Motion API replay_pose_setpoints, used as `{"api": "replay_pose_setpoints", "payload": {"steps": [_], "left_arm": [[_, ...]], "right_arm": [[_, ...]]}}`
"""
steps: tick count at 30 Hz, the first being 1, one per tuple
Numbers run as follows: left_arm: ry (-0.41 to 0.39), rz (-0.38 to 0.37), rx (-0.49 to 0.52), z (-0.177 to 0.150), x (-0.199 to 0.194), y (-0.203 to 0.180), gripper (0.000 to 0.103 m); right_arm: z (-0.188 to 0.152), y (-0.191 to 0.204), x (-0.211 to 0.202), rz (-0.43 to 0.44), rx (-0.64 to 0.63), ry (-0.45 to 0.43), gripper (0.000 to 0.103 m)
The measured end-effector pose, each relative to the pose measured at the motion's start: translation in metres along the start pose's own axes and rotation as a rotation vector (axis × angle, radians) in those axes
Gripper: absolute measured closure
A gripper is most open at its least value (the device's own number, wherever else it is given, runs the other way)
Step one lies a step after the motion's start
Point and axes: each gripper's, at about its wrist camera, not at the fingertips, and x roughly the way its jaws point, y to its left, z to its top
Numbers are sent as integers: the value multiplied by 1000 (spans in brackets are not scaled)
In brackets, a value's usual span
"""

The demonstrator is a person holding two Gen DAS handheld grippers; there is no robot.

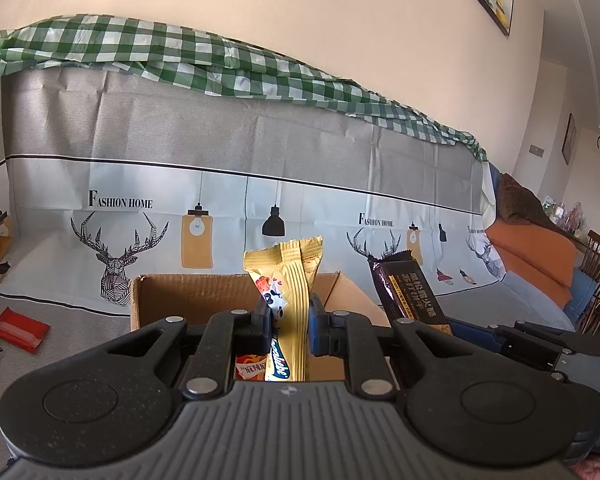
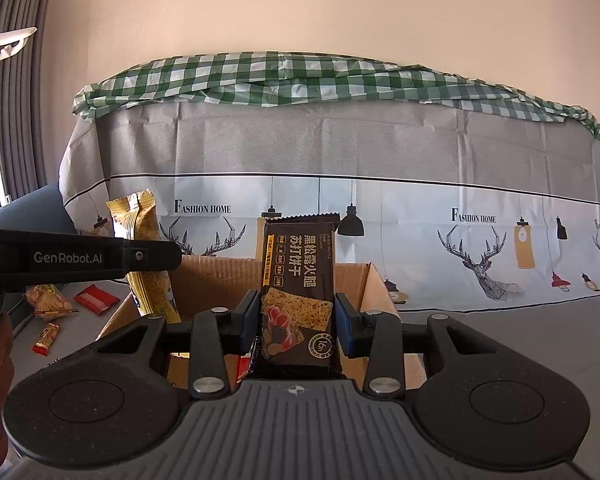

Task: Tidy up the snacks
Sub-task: 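Carry the yellow pack with the left gripper while the right carries the biscuit bar over the box, then open both grippers to drop the yellow pack and biscuit bar into the box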

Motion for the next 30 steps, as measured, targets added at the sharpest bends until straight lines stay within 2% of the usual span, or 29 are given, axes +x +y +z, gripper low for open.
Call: {"api": "replay_pose_setpoints", "payload": {"steps": [30], "left_arm": [[2, -2, -3, 1, 0, 1, 85]], "right_arm": [[-2, 1, 3, 8, -16, 9, 62]]}}
